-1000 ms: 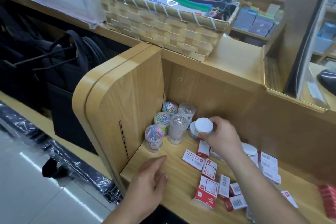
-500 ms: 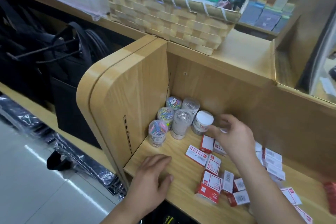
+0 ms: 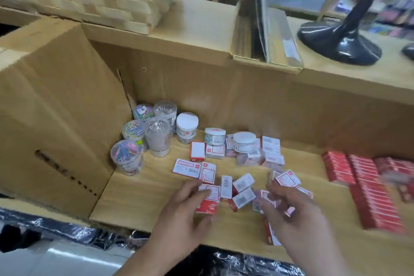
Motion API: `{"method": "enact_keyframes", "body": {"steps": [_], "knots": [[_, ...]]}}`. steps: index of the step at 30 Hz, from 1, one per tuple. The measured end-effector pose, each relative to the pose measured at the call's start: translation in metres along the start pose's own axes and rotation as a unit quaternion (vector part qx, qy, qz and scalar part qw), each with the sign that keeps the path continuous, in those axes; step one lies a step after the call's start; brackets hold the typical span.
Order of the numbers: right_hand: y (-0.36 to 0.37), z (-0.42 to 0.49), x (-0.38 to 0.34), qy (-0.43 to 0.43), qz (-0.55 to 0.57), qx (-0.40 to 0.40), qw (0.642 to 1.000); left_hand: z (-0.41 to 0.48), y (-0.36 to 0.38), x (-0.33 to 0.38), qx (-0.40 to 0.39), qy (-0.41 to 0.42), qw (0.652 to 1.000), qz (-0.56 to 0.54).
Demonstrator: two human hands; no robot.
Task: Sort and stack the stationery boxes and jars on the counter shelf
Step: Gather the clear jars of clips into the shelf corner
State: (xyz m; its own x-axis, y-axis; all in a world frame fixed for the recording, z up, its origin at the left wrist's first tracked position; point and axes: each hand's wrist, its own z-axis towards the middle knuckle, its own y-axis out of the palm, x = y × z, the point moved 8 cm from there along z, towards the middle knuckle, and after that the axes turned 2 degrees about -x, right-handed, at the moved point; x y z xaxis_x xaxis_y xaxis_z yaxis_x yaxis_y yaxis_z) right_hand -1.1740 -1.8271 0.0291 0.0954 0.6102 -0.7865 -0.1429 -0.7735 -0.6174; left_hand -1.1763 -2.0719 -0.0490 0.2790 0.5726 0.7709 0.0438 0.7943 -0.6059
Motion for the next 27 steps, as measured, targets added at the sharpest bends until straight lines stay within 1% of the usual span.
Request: {"method": "enact_keyframes", "body": {"steps": [3, 6, 8, 12, 17, 20, 22, 25, 27], "knots": [[0.007, -0.022, 0.035, 0.029, -0.092, -0.008, 0.995, 0.004, 0.003, -0.007, 0.018, -0.009, 0.999, -0.040], [0.021, -0.035, 0.061, 0.053, -0.144, -0.042, 0.987, 0.008, 0.004, -0.010, 0.021, -0.020, 0.997, -0.067], [0.021, -0.035, 0.068, 0.046, -0.155, -0.012, 0.987, 0.008, 0.006, -0.008, 0.028, -0.016, 0.998, -0.049], [0.016, -0.027, 0.079, 0.048, -0.141, 0.044, 0.988, 0.012, 0.006, 0.000, 0.039, -0.013, 0.999, 0.021], [0.007, -0.031, 0.063, 0.025, -0.165, 0.051, 0.985, 0.022, 0.006, 0.002, 0.039, -0.027, 0.997, 0.058], [0.000, -0.026, 0.058, 0.013, -0.169, 0.074, 0.983, 0.021, 0.004, -0.001, 0.035, -0.022, 0.999, 0.020], [0.001, -0.017, 0.059, 0.002, -0.190, 0.083, 0.978, 0.018, 0.005, -0.004, 0.018, -0.016, 1.000, -0.017], [0.011, -0.005, 0.054, -0.030, -0.252, 0.067, 0.965, 0.015, 0.006, -0.009, -0.008, -0.023, 0.999, -0.038], [0.022, -0.001, 0.052, -0.040, -0.309, 0.051, 0.949, 0.014, 0.004, -0.011, -0.014, -0.032, 0.998, -0.059]]}}
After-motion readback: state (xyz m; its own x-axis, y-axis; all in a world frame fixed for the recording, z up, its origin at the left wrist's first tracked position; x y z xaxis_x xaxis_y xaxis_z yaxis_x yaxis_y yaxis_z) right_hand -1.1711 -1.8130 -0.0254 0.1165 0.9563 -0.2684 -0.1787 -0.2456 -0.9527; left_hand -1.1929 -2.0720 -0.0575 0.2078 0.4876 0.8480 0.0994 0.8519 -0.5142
